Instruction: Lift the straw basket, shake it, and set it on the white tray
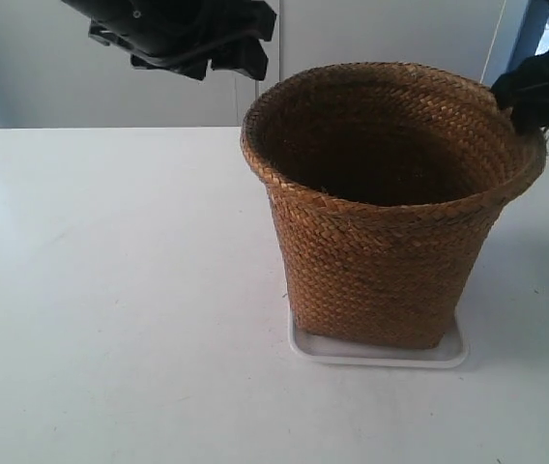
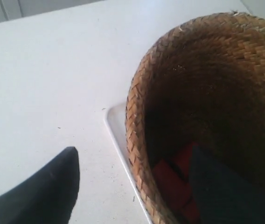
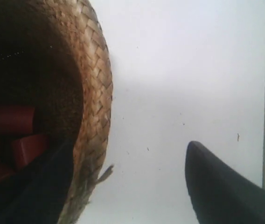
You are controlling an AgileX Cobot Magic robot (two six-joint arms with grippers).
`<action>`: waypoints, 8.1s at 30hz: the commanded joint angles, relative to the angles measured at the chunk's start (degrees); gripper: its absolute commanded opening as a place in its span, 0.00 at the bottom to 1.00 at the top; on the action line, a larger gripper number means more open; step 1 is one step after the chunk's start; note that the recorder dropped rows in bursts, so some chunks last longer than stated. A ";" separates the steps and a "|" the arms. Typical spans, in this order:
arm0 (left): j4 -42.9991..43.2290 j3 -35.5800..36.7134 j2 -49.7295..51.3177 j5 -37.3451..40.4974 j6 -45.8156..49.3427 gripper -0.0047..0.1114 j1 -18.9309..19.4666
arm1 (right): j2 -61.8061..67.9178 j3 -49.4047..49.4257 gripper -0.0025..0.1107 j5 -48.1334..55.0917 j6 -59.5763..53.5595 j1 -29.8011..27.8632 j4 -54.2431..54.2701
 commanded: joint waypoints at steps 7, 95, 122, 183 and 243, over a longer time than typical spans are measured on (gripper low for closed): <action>11.18 -0.42 -4.98 11.43 0.05 0.57 0.33 | -7.88 -0.02 0.48 -0.35 -0.60 -0.38 3.62; 17.91 88.40 -93.67 -11.62 -1.18 0.04 26.64 | -44.15 40.40 0.02 -20.38 -8.50 -0.38 18.45; 17.93 94.97 -93.67 -18.49 -2.62 0.04 26.64 | -44.15 40.40 0.02 -20.38 -8.50 -0.38 18.45; 17.98 94.97 -93.67 -18.15 -2.38 0.04 26.53 | -70.95 53.98 0.02 -29.97 -9.59 -2.79 15.68; 17.98 94.97 -93.67 -18.15 -2.38 0.04 26.53 | -80.00 75.92 0.02 -34.85 -9.20 -7.32 10.90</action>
